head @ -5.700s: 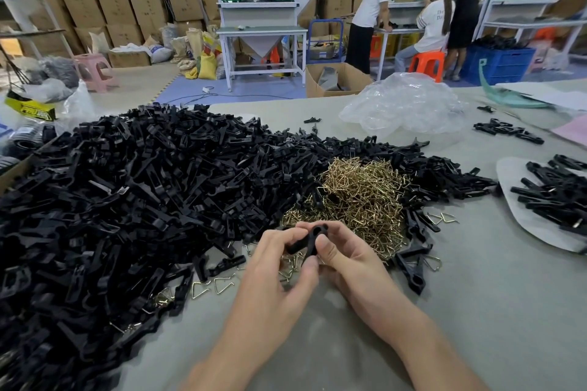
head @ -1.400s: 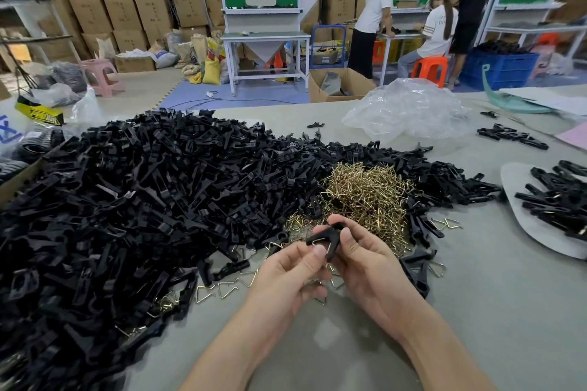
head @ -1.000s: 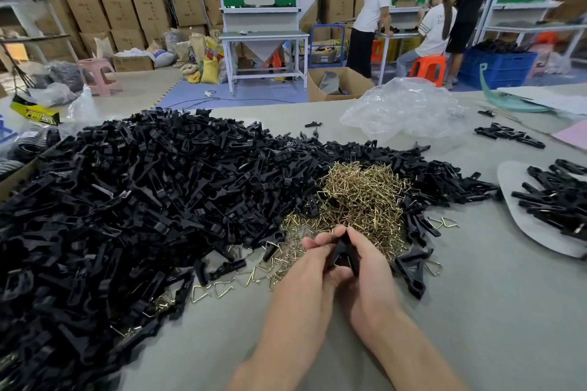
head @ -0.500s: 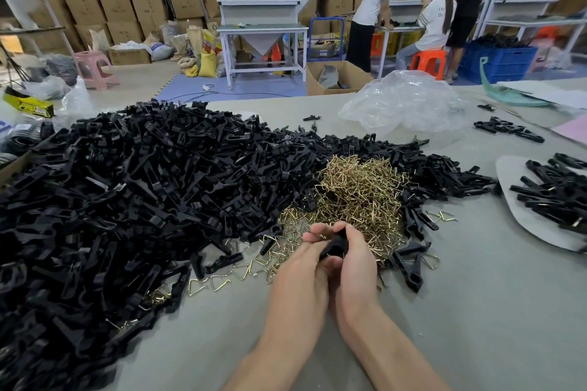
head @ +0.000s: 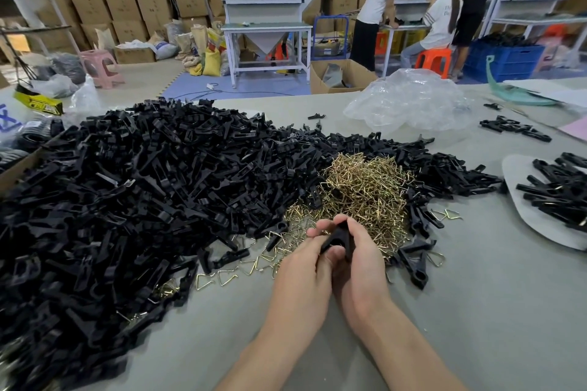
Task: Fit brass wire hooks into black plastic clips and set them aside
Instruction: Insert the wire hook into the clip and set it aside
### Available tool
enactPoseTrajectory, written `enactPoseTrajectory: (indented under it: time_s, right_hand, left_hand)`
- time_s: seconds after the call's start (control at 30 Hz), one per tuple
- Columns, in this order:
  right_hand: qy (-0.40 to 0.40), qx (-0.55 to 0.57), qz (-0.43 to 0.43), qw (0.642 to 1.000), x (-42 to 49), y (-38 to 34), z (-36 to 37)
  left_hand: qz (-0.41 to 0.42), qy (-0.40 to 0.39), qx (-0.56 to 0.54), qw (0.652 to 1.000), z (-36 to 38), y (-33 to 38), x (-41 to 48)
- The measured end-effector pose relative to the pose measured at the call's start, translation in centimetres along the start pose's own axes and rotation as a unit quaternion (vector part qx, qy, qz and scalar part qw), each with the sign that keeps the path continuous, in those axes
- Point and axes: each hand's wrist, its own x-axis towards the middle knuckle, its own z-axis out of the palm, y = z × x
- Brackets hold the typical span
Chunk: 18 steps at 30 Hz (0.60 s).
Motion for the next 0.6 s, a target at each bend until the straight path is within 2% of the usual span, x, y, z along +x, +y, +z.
enactPoseTrajectory:
  time_s: [0.1,0.27,0.6]
  right_hand:
    - [-0.023,0.002,0.022,1.000,0.1,-0.5,-0.3]
    - [-0.055,-0.068,0.025,0.996,0.5,-0.8,-0.9]
    - [-0.050,-0.094,0.025,0.994,0.8,-1.0,-1.1]
  left_hand:
    - [0.006,0.007,-0.031,0.999,-0.3,0.0,-0.1]
    - [0.012,0.039,-0.060,0.997,-0.7,0.4,-0.2]
    - [0.016,0.024,-0.059,0.998,-0.4,-0.1,-0.2]
